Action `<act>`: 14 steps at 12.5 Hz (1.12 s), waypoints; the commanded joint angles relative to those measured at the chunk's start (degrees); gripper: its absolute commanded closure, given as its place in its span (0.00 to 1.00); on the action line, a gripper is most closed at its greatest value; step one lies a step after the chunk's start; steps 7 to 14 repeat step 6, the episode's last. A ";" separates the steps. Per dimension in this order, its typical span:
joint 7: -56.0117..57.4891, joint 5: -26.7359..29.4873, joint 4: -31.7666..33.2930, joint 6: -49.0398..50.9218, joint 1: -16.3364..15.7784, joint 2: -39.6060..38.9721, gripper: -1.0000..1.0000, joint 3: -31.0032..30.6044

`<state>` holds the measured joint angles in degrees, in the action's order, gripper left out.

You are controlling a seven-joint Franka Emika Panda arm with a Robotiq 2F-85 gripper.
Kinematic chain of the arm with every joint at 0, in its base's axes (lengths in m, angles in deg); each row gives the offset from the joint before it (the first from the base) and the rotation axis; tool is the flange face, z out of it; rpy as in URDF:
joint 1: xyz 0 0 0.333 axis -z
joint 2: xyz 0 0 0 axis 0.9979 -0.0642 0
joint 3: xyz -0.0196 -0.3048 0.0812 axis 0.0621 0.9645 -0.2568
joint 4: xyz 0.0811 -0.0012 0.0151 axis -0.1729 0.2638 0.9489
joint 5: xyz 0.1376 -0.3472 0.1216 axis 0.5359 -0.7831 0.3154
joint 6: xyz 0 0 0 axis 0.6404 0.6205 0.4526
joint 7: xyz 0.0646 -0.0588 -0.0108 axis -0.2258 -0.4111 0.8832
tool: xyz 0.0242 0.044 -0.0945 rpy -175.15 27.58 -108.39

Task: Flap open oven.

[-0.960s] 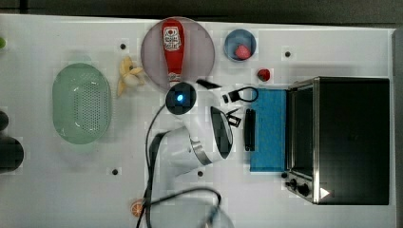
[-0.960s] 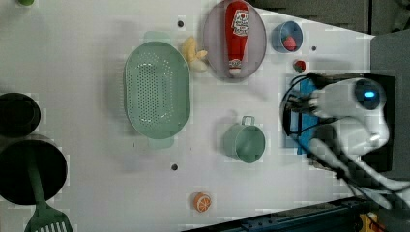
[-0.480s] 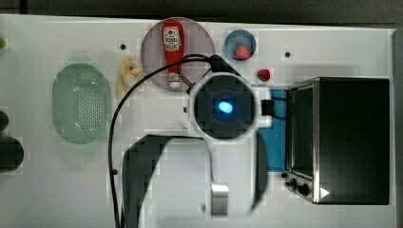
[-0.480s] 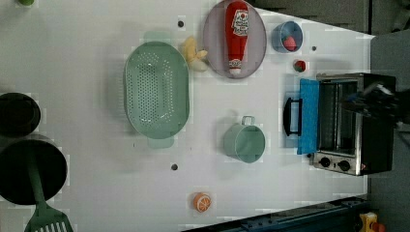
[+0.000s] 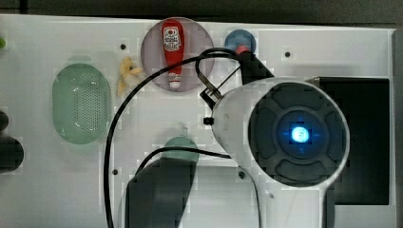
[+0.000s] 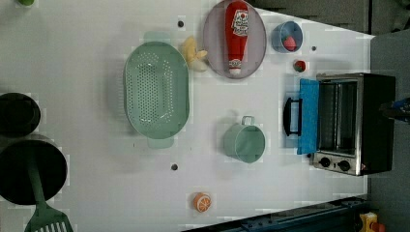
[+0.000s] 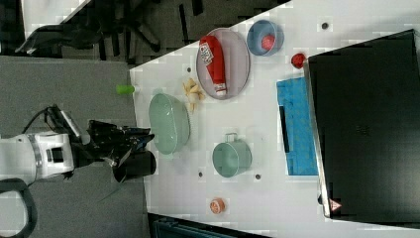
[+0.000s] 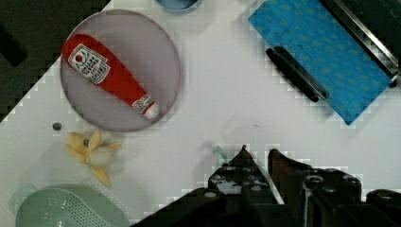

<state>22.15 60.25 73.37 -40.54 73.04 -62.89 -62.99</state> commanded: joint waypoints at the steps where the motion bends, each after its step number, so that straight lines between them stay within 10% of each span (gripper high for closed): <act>1: -8.99 -1.77 -1.80 6.99 0.32 1.87 0.83 -0.04; 14: -11.12 -1.99 -2.52 11.31 0.48 2.10 0.83 0.45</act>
